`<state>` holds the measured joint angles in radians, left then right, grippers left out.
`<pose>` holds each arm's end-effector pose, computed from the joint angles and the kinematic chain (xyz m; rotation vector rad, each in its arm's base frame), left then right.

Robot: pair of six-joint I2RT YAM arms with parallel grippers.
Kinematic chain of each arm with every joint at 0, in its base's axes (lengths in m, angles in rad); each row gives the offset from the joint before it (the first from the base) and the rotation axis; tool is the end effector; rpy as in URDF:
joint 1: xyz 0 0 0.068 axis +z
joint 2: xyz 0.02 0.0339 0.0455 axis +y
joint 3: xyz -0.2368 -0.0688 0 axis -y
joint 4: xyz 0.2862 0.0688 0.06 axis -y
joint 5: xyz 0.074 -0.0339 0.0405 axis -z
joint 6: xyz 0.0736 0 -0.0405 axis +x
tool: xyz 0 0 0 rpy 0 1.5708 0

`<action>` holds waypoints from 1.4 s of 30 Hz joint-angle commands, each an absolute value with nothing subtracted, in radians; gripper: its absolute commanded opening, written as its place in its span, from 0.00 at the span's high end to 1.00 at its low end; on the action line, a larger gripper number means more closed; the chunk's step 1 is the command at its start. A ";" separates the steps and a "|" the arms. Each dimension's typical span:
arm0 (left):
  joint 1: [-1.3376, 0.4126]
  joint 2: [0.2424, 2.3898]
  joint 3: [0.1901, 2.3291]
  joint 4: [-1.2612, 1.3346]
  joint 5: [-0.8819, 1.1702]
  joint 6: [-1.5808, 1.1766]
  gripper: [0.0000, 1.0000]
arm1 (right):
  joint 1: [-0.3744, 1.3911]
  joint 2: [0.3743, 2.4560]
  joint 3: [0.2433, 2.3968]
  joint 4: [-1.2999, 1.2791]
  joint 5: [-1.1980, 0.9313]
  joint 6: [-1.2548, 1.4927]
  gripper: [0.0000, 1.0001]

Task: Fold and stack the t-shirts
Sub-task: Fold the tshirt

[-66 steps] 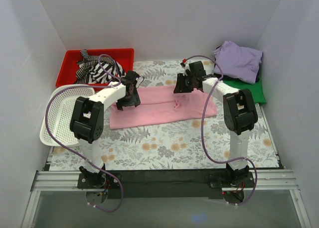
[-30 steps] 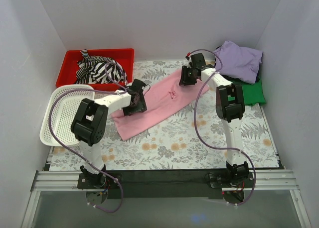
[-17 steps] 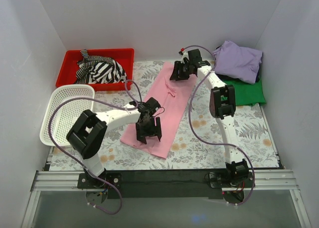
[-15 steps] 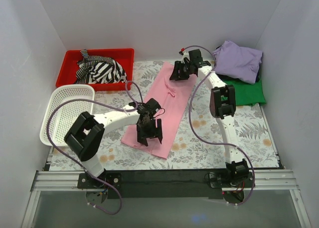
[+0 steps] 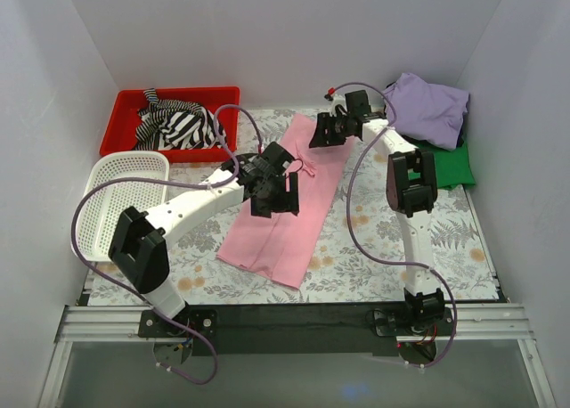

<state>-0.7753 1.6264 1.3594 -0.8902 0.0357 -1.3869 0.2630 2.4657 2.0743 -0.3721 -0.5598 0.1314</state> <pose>0.2727 -0.2709 0.1972 -0.8701 2.7924 -0.5661 0.5602 0.1913 0.1136 -0.4372 2.2988 0.8490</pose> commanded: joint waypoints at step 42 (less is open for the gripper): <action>-0.589 1.832 1.281 -0.808 -0.233 -1.325 0.30 | 0.558 2.140 1.664 -0.390 0.021 -0.011 0.43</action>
